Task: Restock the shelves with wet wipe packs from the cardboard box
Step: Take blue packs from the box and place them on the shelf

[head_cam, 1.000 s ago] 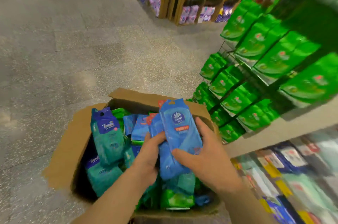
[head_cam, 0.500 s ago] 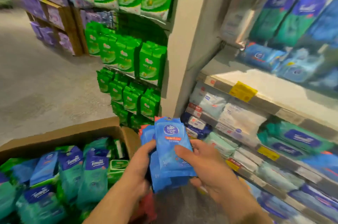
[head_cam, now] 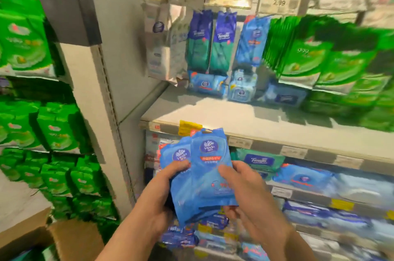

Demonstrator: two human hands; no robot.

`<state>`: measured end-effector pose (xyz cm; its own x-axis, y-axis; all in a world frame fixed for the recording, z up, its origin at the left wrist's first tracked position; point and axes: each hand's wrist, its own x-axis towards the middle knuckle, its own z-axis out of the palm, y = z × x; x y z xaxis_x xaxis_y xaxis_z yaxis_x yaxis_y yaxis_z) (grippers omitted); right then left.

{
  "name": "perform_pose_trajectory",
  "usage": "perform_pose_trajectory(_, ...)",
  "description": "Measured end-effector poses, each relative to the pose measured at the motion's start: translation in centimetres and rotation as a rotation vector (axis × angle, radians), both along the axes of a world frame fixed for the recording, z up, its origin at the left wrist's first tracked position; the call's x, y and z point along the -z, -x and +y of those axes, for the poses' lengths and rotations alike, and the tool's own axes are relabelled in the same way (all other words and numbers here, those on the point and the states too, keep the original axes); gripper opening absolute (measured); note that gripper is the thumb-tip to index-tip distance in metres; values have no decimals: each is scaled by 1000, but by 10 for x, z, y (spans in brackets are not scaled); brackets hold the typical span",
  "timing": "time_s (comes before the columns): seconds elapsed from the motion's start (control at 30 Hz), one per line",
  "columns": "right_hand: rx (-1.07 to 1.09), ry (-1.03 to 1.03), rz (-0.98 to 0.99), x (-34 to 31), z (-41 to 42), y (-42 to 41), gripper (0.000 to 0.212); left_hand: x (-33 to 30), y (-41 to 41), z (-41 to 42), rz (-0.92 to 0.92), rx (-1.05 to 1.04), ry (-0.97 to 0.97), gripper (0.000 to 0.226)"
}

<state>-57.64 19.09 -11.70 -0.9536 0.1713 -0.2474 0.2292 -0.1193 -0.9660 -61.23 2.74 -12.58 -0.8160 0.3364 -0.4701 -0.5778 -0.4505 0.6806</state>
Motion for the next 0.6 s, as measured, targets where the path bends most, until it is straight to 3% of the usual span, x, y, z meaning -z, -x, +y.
perform_pose_trajectory(0.2,243,13,186,-23,34,39,14,-19,55,31,24,54,-54,50)
perform_pose_trajectory(0.33,402,-67,352,-54,50,77,13,-37,98,40,57,98,-76,66)
perform_pose_trajectory(0.6,470,-184,589,-113,61,143,10,-66,169,53,156,134,-125,36)
